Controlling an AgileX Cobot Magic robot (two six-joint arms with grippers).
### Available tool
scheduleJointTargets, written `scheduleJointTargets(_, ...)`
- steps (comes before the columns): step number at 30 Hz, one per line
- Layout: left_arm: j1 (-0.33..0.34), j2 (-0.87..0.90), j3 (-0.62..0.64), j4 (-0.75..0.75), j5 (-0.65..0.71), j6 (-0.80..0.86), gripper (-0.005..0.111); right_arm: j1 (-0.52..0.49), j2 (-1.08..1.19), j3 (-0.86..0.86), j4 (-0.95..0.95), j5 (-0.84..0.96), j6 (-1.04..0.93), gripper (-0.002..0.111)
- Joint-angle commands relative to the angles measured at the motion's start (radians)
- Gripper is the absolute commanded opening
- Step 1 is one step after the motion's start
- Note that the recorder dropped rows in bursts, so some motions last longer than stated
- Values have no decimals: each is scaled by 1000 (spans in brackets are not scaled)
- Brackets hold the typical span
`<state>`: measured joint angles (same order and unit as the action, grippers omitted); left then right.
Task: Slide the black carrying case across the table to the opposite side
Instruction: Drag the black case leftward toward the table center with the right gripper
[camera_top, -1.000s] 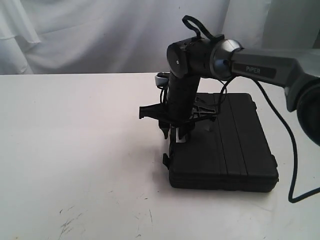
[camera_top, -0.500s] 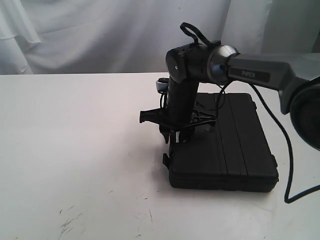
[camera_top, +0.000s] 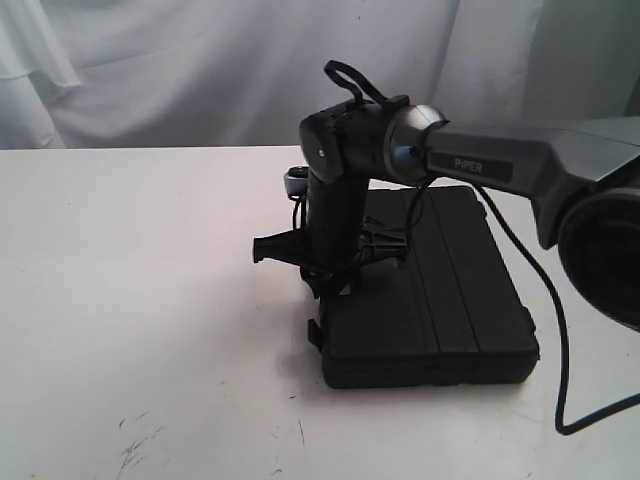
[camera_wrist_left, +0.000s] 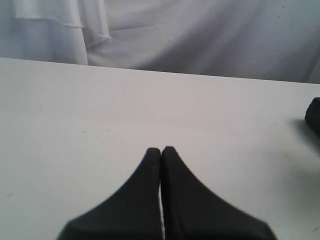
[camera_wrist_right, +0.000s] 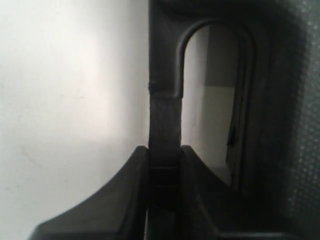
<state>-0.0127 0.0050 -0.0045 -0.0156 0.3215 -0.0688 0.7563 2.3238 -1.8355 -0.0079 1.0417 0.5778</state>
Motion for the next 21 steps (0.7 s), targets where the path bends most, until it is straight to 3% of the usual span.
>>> scheduleJointTargets(1, 3, -5, 5, 0, -8, -2, 0, 52, -4, -7, 54, -62, 43, 0)
scheduleJointTargets(13, 3, -5, 5, 0, -8, -2, 0, 110, 3, -16, 158, -174, 94, 0)
scheduleJointTargets(21, 3, -5, 5, 0, -8, -2, 0, 157, 92, -178, 165, -128, 94, 0)
